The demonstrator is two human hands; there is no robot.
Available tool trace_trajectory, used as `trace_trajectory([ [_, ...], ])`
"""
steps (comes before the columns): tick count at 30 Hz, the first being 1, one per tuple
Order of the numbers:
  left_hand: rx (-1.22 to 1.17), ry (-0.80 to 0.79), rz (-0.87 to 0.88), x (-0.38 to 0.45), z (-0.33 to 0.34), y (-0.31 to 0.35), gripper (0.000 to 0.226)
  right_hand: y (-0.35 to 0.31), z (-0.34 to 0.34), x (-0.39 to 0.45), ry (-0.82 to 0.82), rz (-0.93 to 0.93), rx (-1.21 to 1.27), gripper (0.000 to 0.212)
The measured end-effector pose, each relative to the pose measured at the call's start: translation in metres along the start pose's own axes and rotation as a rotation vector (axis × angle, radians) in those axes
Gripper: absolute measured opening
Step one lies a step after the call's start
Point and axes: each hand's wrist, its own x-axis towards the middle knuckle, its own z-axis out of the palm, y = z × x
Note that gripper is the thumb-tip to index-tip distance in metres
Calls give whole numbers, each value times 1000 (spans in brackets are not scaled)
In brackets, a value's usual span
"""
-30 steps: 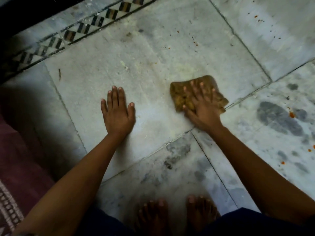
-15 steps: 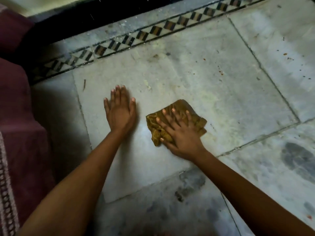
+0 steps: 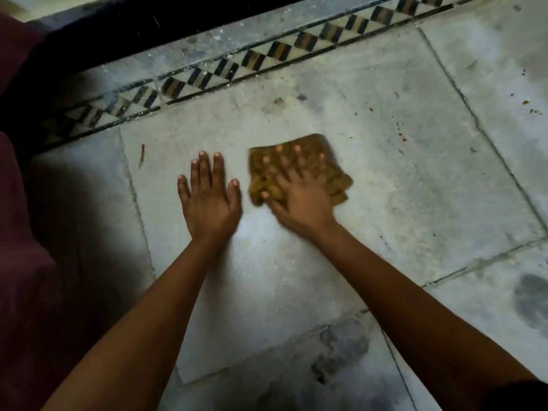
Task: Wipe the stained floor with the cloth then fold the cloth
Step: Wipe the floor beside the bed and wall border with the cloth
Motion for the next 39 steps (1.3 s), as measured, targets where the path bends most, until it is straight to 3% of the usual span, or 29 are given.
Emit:
trace_trajectory([
  [3,8,3,-1,0,0,0,61,-9,-1,32,-62,-18,-22,64],
  [9,-5,14,-5,-1,-1,1,61,35,-12,84,-15,269,43,61],
  [16,12,5,-4,0,0,0,62,-9,-3,35,-58,-13,-2,61],
  [21,-9,7,4,0,0,-1,61,28,-13,104,-67,162,16,59],
  [24,-8,9,5,0,0,-1,62,45,-15,87,-31,233,72,57],
  [30,-9,2,6,-1,-1,-1,63,53,-14,-25,-21,-101,69,62],
  [36,-1,-5,4,-1,-2,2,63,107,-34,27,-45,301,21,63],
  [39,-2,-5,4,-1,-3,2,64,95,-34,54,-85,286,32,62],
])
